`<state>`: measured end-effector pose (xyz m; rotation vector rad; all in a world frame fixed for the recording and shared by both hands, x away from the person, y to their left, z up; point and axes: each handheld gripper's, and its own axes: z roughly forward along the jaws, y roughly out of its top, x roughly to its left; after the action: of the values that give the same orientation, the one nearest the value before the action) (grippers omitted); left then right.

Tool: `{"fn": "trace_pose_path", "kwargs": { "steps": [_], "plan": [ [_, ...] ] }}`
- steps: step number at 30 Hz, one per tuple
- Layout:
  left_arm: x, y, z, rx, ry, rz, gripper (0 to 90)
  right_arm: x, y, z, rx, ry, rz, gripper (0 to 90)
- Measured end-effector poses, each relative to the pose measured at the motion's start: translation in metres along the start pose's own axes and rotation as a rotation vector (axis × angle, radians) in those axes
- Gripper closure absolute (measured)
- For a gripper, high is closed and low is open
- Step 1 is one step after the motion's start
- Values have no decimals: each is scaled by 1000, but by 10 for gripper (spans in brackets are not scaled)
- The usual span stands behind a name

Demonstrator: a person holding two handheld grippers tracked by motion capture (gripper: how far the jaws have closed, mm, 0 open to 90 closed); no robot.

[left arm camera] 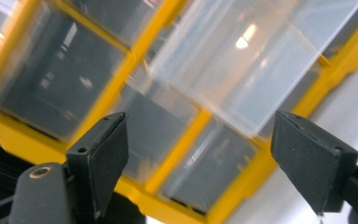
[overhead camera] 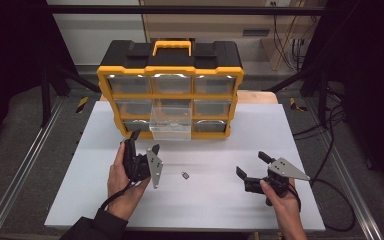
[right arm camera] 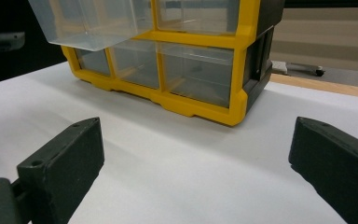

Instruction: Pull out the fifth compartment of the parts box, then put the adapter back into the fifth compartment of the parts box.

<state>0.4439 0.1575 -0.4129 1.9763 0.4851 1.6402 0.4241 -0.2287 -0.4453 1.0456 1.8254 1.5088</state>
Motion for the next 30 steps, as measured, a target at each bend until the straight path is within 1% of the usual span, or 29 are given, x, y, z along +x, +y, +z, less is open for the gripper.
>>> {"fn": "trace_pose_path", "kwargs": {
  "steps": [1, 2, 3, 4, 6, 7, 10, 13, 14, 17, 19, 20, 21, 22, 23, 24, 25, 27, 29, 30],
  "plan": [
    [2, -6, 0, 2, -20, -21, 178, 0, 0, 0, 1, 1, -2, 36],
    [3, -10, 0, 7, -28, -32, 172, 1, 0, 1, 4, 2, -6, 36],
    [5, -16, 0, 9, -44, -61, 168, 1, 0, 1, 7, 3, -8, 36],
    [7, -19, 0, 11, -57, -79, 159, 2, 0, 1, 13, 4, -14, 35],
    [12, -25, -2, 2, -103, -146, 144, 3, -1, 0, 20, 3, -19, 33],
    [15, -28, -4, -6, -135, -200, 139, 2, -1, 0, 21, -1, -27, 34],
    [21, -33, -9, -34, -167, -283, 122, 1, 0, -2, 23, -13, -26, 34],
    [26, -40, -16, -69, -186, -338, 108, 0, 1, -2, 20, -18, -17, 35],
    [27, -41, -17, -76, -191, -350, 103, 0, 1, -2, 20, -21, -24, 37],
    [32, -47, -19, -92, -194, -415, 89, 0, 2, -3, 14, -25, -28, 38],
    [37, -51, -21, -97, -177, -485, 84, 1, 2, -3, 13, -23, -25, 38],
    [40, -52, -23, -103, -172, -531, 84, 0, 2, -3, 19, -18, -26, 36],
    [43, -54, -24, -109, -179, -593, 84, 1, 2, -2, 32, -10, -14, 34],
    [45, -55, -25, -110, -183, -626, 81, 1, 2, -1, 40, -5, -15, 34],
    [48, -58, -26, -112, -190, -672, 76, 2, 1, 0, 46, -4, -15, 33],
    [49, -60, -26, -112, -191, -689, 72, 2, 1, 0, 49, -4, -19, 32],
    [50, -63, -27, -111, -191, -696, 65, 3, 1, 0, 49, -3, -19, 32],
    [52, -68, -30, -105, -189, -688, 50, 3, 1, -1, 48, -5, -18, 30],
    [53, -73, -34, -105, -198, -701, 38, 2, 1, 0, 53, -9, -18, 34],
    [54, -76, -35, -100, -203, -706, 32, 2, 1, 0, 70, -6, -9, 37]
  ]
}}
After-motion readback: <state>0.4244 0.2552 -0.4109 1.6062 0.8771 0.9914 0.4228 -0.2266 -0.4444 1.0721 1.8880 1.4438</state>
